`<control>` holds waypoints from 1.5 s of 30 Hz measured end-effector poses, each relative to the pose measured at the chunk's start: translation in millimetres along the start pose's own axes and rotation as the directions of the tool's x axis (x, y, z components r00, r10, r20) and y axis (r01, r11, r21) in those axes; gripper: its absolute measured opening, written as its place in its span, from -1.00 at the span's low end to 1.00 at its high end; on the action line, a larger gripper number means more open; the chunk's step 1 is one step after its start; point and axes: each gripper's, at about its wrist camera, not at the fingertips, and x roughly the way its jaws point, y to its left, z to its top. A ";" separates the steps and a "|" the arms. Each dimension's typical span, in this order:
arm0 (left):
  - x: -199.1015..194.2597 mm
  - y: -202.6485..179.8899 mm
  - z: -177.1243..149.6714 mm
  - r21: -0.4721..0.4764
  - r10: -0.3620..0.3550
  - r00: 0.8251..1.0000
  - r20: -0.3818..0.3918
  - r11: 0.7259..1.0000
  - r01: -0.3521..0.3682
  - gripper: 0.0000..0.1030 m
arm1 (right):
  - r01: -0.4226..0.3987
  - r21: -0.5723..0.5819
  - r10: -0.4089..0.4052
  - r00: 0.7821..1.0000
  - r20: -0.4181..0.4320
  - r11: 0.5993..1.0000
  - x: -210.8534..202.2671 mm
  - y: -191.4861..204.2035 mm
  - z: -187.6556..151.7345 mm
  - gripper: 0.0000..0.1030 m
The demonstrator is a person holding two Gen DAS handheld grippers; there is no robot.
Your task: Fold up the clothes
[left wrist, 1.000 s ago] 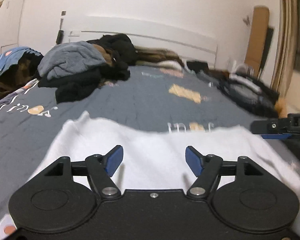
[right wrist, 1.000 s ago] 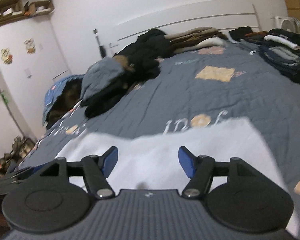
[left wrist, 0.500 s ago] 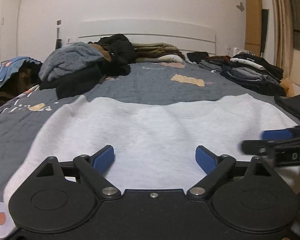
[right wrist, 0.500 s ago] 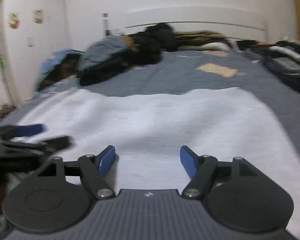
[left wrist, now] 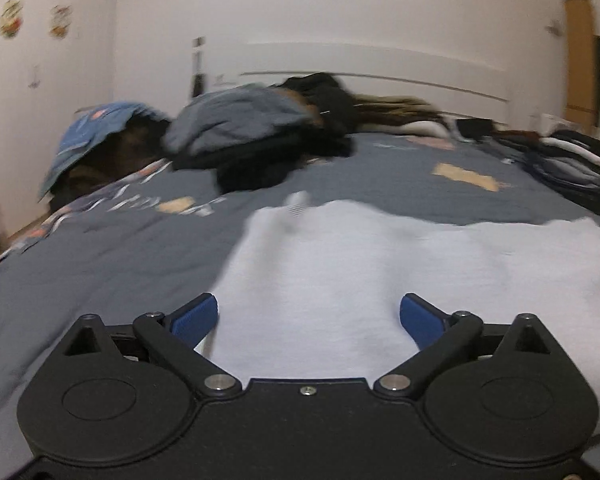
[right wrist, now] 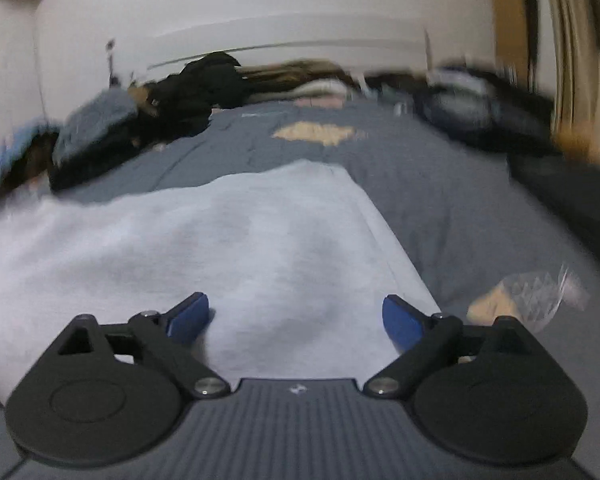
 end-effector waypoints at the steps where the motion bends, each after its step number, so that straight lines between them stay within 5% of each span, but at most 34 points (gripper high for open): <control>1: -3.8 3.2 2.8 -0.012 0.004 1.000 0.013 1.000 -0.004 0.84 | -0.009 0.016 0.009 1.000 0.008 1.000 -3.4 -2.5 1.4 0.79; 4: -18.9 9.2 13.4 -0.058 -0.013 0.998 0.062 0.998 0.017 0.58 | -0.037 0.065 0.035 0.999 0.035 0.997 -13.8 -10.1 5.6 0.79; 7: -34.7 1.1 22.5 -0.106 -0.155 0.981 0.113 0.980 0.167 0.56 | -0.072 0.093 0.066 0.995 0.073 0.993 -25.8 -9.8 10.7 0.79; 10: -38.1 -22.7 21.5 -0.086 -0.319 0.942 0.102 0.941 0.327 0.56 | -0.118 0.084 0.109 0.988 0.109 0.989 -37.2 1.9 15.5 0.79; 13: -31.4 -43.0 14.4 -0.129 -0.476 0.879 0.014 0.871 0.473 0.44 | -0.183 0.118 0.173 0.981 0.090 0.976 -36.6 7.7 18.1 0.79; 14: -27.5 -49.1 11.6 -0.134 -0.492 0.870 -0.020 0.864 0.485 0.43 | -0.202 0.125 0.193 0.978 0.079 0.971 -35.1 9.1 18.4 0.79; 18: -16.9 -61.6 4.9 -0.056 -0.431 0.899 -0.075 0.902 0.428 0.39 | -0.242 0.105 0.235 0.969 0.077 0.964 -35.7 14.1 16.8 0.79; 22: -2.9 -39.2 7.3 -0.125 -0.354 0.930 -0.095 0.932 0.341 0.21 | -0.315 0.135 0.305 0.948 0.090 0.939 -37.0 18.4 22.1 0.79; 25: 6.8 -20.9 12.3 -0.168 -0.318 0.942 -0.104 0.940 0.298 0.07 | -0.369 0.127 0.362 0.929 0.070 0.921 -32.3 31.3 27.2 0.79; 34: 9.6 12.5 31.4 -0.270 -0.248 0.964 -0.097 0.939 0.215 0.16 | -0.535 0.116 0.541 0.841 -0.020 0.837 7.5 93.9 40.4 0.79; 42: 12.6 25.9 32.0 -0.283 -0.248 0.963 -0.105 0.936 0.210 0.20 | -0.432 0.270 0.479 0.867 -0.139 0.861 58.2 71.5 39.3 0.70; 45: 13.3 27.7 33.6 -0.284 -0.251 0.963 -0.102 0.935 0.214 0.21 | -0.444 0.347 0.513 0.848 -0.136 0.826 65.2 49.2 40.9 0.51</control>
